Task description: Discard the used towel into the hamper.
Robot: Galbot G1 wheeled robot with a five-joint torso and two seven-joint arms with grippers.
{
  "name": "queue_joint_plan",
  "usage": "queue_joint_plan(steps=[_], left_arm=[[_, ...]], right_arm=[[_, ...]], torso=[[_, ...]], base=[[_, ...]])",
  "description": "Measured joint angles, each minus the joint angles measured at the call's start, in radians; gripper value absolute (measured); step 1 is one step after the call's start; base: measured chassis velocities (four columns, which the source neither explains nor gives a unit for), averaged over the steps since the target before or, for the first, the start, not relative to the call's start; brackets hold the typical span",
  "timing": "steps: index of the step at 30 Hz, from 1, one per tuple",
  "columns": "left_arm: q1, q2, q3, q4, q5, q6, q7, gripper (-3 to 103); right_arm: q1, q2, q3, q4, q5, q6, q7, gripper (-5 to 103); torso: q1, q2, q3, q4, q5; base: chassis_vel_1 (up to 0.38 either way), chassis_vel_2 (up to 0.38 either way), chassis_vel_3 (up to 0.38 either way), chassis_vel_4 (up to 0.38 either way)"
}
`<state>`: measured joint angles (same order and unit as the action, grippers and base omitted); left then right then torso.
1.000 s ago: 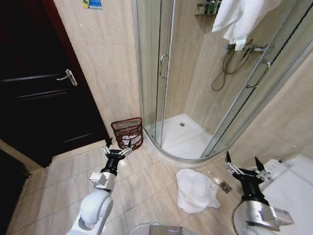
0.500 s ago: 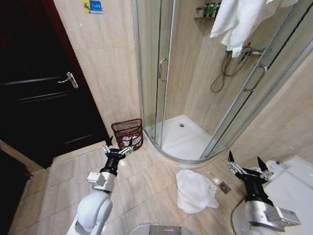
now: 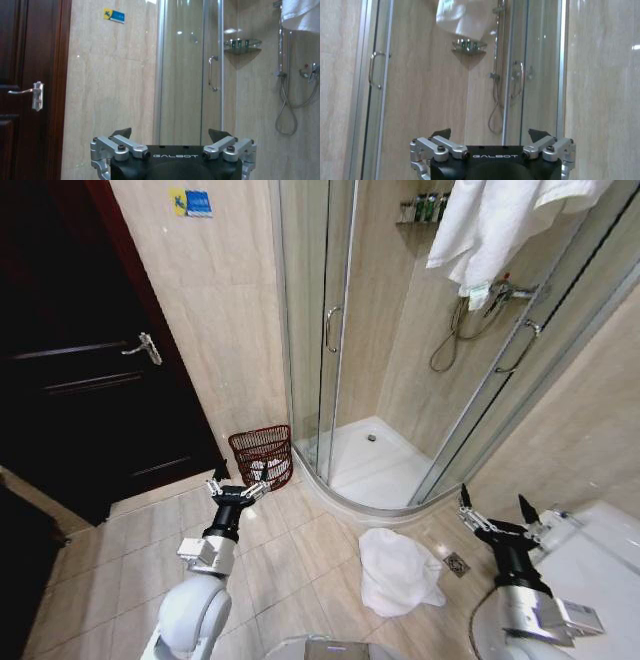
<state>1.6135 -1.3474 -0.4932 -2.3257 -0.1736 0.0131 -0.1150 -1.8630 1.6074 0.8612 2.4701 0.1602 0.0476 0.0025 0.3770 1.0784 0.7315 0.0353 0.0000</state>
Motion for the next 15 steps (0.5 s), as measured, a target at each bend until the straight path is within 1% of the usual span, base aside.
queue_joint_plan(steps=[3,4,5,7,8,10,11,12,14,15], left_arm=[[-0.044,0.013,-0.001,0.010,-0.018,0.010,0.004,100],[-0.044,0.013,-0.001,0.010,-0.018,0.010,0.004,100],[-0.056,0.015,-0.001,0.004,-0.025,0.021,0.006,100],[-0.064,0.016,-0.005,-0.005,-0.029,0.028,0.009,100],[-0.064,0.016,-0.005,-0.005,-0.029,0.028,0.009,100],[-0.064,0.014,-0.010,-0.028,-0.035,0.047,0.007,100],[-0.064,0.014,-0.010,-0.028,-0.035,0.047,0.007,100],[-0.055,0.014,-0.008,-0.050,-0.037,0.060,0.001,100],[-0.040,0.008,-0.001,-0.070,-0.027,0.062,-0.002,100],[-0.040,0.008,-0.001,-0.070,-0.027,0.062,-0.002,100]], right_arm=[[0.005,0.000,0.006,0.028,-0.018,-0.024,0.002,100],[0.005,0.000,0.006,0.028,-0.018,-0.024,0.002,100],[0.010,0.000,0.003,0.029,-0.016,-0.048,0.005,100],[0.017,0.001,0.002,0.029,-0.011,-0.069,0.009,100],[0.017,0.001,0.002,0.029,-0.011,-0.069,0.009,100],[0.032,0.001,0.003,0.030,-0.006,-0.104,0.014,100],[0.032,0.001,0.003,0.030,-0.006,-0.104,0.014,100],[0.040,0.001,-0.001,0.030,0.006,-0.128,0.018,100],[0.054,0.001,-0.006,0.030,0.015,-0.151,0.019,100],[0.054,0.001,-0.006,0.030,0.015,-0.151,0.019,100]], torso=[[0.010,0.022,0.012,-0.0002,-0.0002],[0.010,0.022,0.012,-0.0002,-0.0002],[0.013,0.029,0.016,-0.0001,-0.0003],[0.018,0.039,0.021,-0.0002,0.0000],[0.018,0.039,0.021,-0.0002,0.0000],[0.025,0.054,0.030,-0.0001,-0.0001],[0.025,0.054,0.030,-0.0001,-0.0001],[0.029,0.065,0.035,0.0000,0.0001],[0.035,0.077,0.042,0.0000,-0.0001],[0.035,0.077,0.042,0.0000,-0.0001]], base=[[0.000,0.000,0.000,0.000],[0.000,0.000,0.000,0.000],[0.000,0.000,0.000,0.000],[0.000,0.000,0.000,0.000],[0.000,0.000,0.000,0.000],[0.000,0.000,0.000,0.000],[0.000,0.000,0.000,0.000],[0.000,0.000,0.000,0.000],[0.000,0.000,0.000,0.000],[0.000,0.000,0.000,0.000]])
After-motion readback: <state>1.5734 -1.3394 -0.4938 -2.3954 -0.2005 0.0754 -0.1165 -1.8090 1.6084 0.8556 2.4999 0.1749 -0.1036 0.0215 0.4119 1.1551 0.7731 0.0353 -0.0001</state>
